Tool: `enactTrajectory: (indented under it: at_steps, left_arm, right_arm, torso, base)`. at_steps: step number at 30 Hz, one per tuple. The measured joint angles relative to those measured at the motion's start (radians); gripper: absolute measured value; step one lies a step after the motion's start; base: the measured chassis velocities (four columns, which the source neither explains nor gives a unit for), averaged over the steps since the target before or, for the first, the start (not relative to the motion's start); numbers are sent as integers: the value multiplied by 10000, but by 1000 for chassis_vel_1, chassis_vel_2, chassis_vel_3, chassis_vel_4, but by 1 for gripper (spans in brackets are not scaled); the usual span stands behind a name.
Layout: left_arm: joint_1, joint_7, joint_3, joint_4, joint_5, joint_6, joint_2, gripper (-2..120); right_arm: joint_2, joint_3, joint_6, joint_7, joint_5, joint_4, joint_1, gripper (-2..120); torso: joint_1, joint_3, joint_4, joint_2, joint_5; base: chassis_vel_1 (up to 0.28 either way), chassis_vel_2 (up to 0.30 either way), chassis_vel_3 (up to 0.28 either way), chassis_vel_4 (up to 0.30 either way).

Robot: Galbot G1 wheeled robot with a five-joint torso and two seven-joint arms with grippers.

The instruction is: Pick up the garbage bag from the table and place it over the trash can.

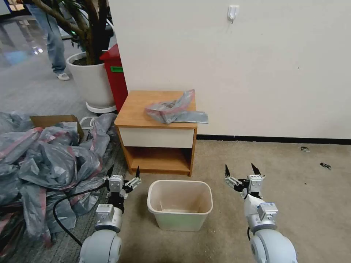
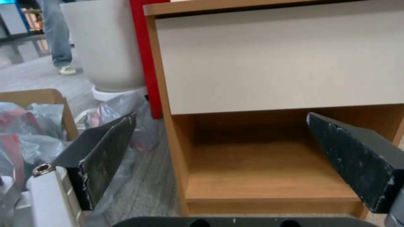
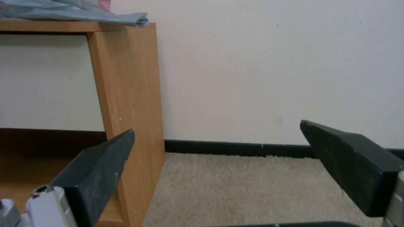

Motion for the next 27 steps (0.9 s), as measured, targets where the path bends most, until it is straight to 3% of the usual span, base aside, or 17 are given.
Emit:
enactTrajectory:
  at_steps: [27]
  left_arm:
    - [0,0,0,0,0,0,0,100]
  right_arm:
    - [0,0,0,0,0,0,0,100]
  torso:
    - [0,0,0,0,0]
  base:
    - [0,0,0,0]
